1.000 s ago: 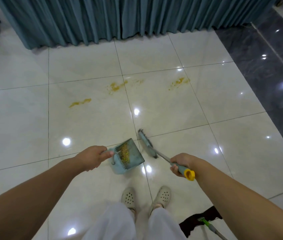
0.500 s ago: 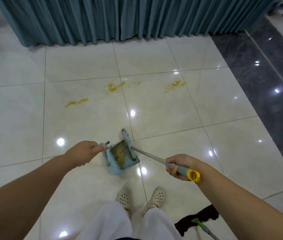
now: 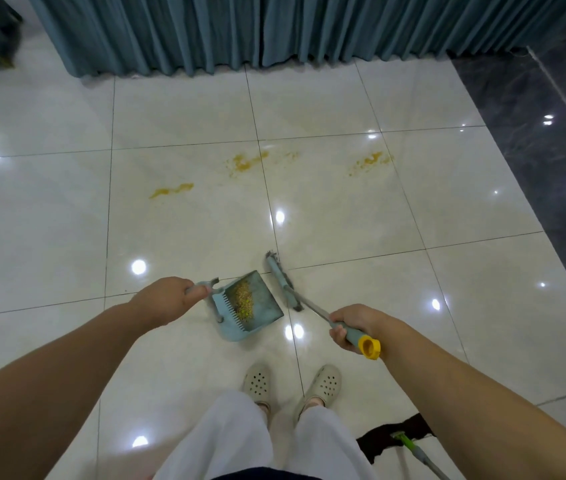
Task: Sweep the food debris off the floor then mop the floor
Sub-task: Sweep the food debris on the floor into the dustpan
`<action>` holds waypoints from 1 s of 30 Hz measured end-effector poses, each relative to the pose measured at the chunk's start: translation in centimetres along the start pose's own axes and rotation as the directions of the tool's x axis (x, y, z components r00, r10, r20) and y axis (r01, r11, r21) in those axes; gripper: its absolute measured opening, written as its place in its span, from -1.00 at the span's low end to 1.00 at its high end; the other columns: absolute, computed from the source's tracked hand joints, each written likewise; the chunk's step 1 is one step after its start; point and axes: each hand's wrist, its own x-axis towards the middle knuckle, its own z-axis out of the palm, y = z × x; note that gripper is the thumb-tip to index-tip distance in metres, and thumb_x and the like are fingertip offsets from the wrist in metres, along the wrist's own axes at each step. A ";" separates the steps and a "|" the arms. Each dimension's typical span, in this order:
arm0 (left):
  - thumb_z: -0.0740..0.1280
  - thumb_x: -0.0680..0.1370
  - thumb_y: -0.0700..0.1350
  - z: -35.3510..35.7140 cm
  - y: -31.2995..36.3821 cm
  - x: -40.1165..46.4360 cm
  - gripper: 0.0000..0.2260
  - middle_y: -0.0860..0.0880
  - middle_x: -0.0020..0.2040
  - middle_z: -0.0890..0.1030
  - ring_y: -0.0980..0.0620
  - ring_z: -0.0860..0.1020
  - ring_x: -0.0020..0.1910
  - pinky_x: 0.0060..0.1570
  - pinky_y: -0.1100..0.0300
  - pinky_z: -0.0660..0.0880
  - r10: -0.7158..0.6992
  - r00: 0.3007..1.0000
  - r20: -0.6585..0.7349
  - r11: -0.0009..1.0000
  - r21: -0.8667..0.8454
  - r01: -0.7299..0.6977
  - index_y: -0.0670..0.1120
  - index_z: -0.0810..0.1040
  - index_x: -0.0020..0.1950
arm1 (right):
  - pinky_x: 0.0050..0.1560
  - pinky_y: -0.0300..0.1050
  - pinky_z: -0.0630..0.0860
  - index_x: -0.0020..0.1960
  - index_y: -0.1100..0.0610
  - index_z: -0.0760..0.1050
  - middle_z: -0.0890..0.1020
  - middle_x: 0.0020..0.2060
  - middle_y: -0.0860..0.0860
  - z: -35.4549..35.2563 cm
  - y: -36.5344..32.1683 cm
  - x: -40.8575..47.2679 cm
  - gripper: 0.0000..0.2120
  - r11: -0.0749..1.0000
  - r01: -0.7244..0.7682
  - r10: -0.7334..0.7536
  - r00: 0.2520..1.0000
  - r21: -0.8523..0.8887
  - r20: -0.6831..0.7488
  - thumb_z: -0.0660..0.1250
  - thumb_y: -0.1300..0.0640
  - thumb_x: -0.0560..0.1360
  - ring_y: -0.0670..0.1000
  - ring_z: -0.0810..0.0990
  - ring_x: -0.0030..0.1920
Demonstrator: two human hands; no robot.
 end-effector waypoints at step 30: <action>0.08 0.57 0.26 0.7 -4.8 -0.9 -0.52 -0.04 -0.34 0.42 0.03 0.38 -0.32 -0.36 0.21 0.26 0.042 0.995 -0.087 0.994 0.102 -0.033 -0.10 0.36 -0.32 | -0.69 -0.36 0.36 0.02 0.23 0.28 0.36 -0.53 0.07 1.0 -0.8 -0.9 -0.95 0.990 -0.040 0.010 0.977 0.139 0.211 0.13 0.24 0.61 -0.09 0.33 -0.68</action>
